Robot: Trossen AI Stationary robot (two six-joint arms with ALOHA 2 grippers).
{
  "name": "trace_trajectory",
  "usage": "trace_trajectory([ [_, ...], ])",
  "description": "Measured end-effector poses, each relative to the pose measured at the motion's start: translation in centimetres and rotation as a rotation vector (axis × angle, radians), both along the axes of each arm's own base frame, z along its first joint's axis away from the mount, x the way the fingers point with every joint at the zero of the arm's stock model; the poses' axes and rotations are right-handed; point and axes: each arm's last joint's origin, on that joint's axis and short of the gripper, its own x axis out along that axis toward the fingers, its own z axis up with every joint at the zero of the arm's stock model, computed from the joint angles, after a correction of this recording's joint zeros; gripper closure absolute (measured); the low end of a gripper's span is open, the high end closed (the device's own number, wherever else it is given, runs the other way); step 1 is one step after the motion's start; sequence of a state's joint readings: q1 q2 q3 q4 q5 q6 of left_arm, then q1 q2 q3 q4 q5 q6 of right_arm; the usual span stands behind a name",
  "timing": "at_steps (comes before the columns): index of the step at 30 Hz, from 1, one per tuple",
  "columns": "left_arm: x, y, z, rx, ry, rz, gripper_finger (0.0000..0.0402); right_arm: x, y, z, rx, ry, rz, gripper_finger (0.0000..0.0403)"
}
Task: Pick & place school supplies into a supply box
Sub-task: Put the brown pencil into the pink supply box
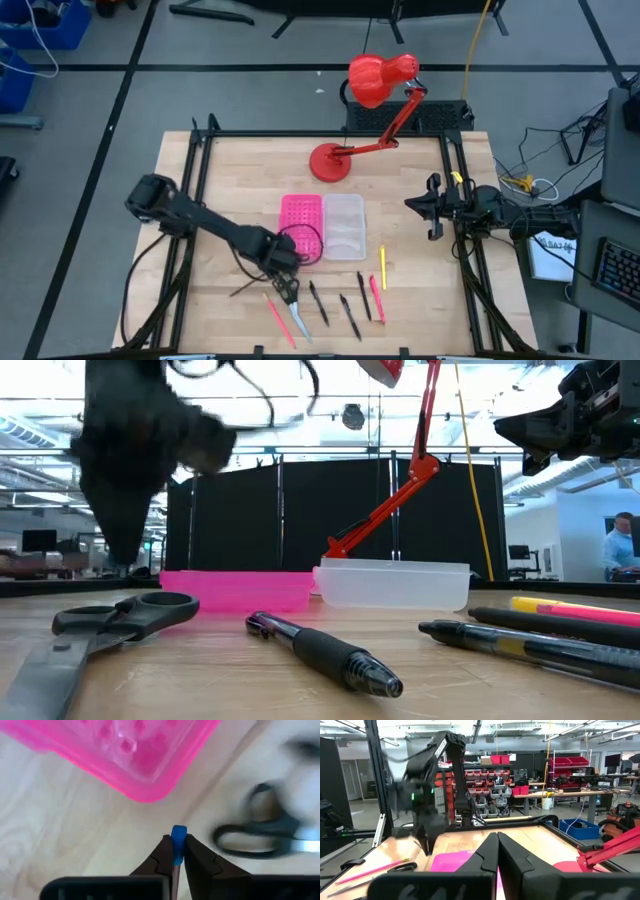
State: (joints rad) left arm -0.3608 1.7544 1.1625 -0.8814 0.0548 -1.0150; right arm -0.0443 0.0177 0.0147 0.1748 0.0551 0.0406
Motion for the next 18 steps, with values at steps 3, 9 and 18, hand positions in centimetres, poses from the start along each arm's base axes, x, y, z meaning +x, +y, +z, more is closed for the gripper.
trace_trajectory([
  [3,-0.9,1.0,2.0,-0.035,0.007,0.144,0.0382,0.0,0.0,0.0,0.0,0.002,0.0,0.0403],
  [9,-1.6,3.0,5.7,-0.087,-0.139,0.405,0.038,0.0,0.0,0.0,0.0,0.004,0.0,0.0403],
  [18,3.1,6.8,8.9,-0.16,-0.694,0.579,0.0374,0.0,0.0,0.0,-0.017,0.006,-0.002,0.0403],
])
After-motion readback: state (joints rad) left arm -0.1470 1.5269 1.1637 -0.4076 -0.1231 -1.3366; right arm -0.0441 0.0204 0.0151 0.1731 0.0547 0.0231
